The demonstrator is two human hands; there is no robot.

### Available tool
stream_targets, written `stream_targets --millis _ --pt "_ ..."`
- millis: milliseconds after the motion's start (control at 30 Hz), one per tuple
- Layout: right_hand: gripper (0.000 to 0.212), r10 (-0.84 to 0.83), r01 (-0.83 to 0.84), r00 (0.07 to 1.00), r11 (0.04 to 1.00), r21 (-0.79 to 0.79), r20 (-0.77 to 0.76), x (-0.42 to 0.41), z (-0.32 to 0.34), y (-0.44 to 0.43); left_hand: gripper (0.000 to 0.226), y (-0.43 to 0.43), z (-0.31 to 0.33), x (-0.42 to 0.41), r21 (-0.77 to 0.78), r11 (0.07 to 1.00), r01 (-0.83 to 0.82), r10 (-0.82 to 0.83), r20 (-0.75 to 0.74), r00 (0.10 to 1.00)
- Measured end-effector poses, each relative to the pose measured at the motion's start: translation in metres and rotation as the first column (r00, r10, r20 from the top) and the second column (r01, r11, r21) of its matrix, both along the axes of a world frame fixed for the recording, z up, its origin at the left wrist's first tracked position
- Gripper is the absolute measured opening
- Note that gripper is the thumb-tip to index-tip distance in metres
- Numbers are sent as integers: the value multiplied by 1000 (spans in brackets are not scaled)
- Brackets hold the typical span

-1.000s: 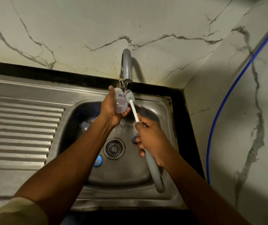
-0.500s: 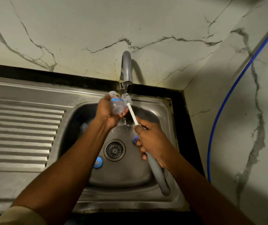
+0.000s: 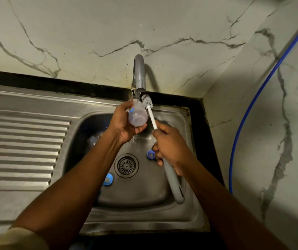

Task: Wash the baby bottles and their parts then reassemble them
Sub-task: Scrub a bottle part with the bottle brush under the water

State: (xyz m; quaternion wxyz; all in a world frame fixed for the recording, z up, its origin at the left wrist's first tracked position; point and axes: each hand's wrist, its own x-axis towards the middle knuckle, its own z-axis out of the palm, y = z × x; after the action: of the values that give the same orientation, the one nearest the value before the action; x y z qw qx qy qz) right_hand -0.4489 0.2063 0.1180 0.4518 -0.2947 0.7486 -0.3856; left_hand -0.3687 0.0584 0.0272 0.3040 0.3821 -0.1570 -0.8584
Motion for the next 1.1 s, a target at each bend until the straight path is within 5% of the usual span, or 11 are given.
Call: stream_targets --millis 133,233,333,600,767,933,1100 --pt "45 112 -112 994 993 33 -3 11 2 12 50 -13 -2 8 83 986 -147 156 -127 979" --pt "45 93 -93 996 996 14 -12 16 0 12 55 -14 5 5 -30 999 -18 14 -131 991" --pt "40 -3 3 999 1000 -3 48 6 0 -4 21 0 13 -3 -81 996 48 -56 -100 993" --pt "49 109 -107 993 994 25 -55 37 -9 23 53 -8 4 -9 364 868 -339 380 -45 924" --pt "49 14 -21 953 1000 -21 -302 28 -36 -3 59 2 7 -22 339 908 -248 312 -148 938" --pt "50 164 -155 950 986 57 -265 24 -23 17 47 -1 5 -14 361 879 -310 395 -189 899" --pt "46 52 -65 945 997 -30 -322 11 -25 -5 45 13 11 -28 334 913 -236 314 -201 928"
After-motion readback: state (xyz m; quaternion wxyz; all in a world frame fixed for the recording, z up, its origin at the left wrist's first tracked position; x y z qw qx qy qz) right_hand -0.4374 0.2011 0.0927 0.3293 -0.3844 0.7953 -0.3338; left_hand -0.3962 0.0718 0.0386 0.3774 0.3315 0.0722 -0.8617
